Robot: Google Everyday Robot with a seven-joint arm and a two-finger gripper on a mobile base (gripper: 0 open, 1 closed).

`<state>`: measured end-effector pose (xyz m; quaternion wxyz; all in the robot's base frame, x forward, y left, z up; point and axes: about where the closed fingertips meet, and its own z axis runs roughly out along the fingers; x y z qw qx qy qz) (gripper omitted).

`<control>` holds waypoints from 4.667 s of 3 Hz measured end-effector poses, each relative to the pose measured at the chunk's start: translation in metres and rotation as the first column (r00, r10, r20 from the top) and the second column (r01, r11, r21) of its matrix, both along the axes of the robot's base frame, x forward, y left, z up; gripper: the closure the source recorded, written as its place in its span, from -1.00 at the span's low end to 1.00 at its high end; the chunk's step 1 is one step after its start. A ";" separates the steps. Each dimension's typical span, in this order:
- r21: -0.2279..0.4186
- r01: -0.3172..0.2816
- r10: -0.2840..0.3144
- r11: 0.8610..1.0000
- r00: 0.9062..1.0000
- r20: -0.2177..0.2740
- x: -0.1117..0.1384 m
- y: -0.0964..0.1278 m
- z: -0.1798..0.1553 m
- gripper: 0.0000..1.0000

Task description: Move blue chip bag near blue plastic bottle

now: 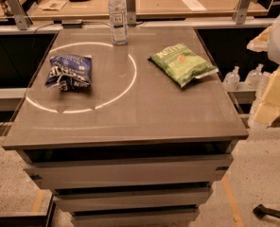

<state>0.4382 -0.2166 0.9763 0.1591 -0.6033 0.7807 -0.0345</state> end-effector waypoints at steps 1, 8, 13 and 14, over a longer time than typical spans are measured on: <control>0.000 0.000 0.000 1.000 1.000 0.000 0.000 0.000 0.000 -1.00; 0.341 -0.126 0.075 0.932 0.985 0.157 0.041 0.116 0.010 -1.00; 0.578 -0.332 0.256 0.745 0.943 0.211 0.134 0.310 -0.040 -1.00; 0.563 -0.375 0.329 0.737 0.926 0.186 0.135 0.346 -0.059 -1.00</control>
Offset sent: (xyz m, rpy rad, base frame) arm 0.0090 0.0191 0.0094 0.1393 -0.0362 0.0196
